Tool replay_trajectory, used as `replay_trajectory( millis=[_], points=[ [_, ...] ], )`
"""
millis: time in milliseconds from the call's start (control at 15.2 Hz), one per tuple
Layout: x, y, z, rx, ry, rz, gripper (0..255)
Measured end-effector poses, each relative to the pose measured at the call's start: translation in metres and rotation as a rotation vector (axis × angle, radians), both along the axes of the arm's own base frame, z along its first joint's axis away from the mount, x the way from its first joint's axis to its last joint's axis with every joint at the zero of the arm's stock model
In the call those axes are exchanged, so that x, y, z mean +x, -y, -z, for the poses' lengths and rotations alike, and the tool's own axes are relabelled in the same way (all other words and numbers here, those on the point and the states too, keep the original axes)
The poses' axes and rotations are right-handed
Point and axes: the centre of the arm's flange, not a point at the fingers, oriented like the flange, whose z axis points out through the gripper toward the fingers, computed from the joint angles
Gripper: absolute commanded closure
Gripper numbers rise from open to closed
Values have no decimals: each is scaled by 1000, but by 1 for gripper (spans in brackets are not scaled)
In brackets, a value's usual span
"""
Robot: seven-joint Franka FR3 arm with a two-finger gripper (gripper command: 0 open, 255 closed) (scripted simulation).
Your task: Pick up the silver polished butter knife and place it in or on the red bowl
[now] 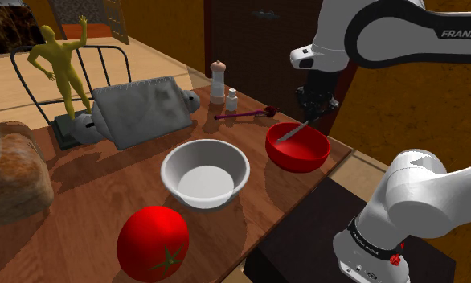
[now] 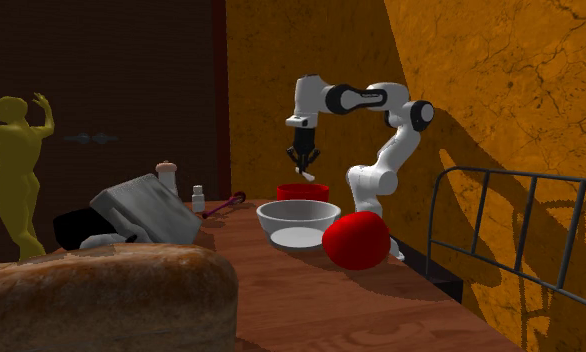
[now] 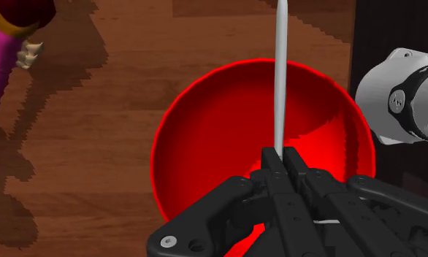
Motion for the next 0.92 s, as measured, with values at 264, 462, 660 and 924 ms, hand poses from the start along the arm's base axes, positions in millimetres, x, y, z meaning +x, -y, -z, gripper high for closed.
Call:
replay_trajectory(
  millis=[264,462,660,924],
  points=[
    [1,1,22,0,-6,2,255],
    [1,1,38,0,-7,3,255],
    [1,1,41,0,-7,2,255],
    [1,1,41,0,-6,2,0]
  ],
)
